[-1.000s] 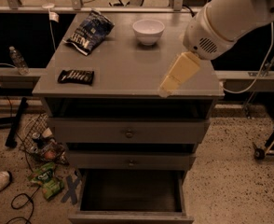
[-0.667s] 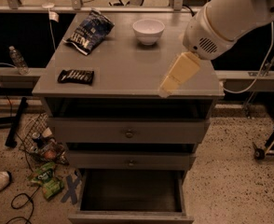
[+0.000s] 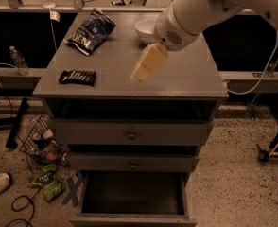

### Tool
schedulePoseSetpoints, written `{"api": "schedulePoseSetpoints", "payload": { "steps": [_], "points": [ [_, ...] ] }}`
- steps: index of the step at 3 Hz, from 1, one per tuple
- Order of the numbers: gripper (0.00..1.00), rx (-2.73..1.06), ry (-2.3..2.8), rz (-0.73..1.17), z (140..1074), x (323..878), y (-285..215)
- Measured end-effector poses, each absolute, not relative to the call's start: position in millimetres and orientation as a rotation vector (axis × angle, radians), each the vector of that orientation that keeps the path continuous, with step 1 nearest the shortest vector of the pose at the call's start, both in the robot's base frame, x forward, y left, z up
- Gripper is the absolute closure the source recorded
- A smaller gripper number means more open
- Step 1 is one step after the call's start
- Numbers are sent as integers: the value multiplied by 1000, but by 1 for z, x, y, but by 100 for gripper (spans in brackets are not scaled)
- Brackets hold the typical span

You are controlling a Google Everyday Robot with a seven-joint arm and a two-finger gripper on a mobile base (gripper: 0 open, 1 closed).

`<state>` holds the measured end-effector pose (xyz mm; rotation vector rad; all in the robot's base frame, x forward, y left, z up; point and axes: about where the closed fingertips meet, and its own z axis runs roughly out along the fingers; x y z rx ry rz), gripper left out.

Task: Place rxbar chocolate into bottom drawer

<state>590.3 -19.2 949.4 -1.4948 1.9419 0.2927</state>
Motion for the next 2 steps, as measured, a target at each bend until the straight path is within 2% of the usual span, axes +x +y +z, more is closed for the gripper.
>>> {"api": "schedulePoseSetpoints", "payload": {
  "steps": [2],
  "points": [
    [0, -1555, 1846, 364, 928, 630, 99]
  ]
}}
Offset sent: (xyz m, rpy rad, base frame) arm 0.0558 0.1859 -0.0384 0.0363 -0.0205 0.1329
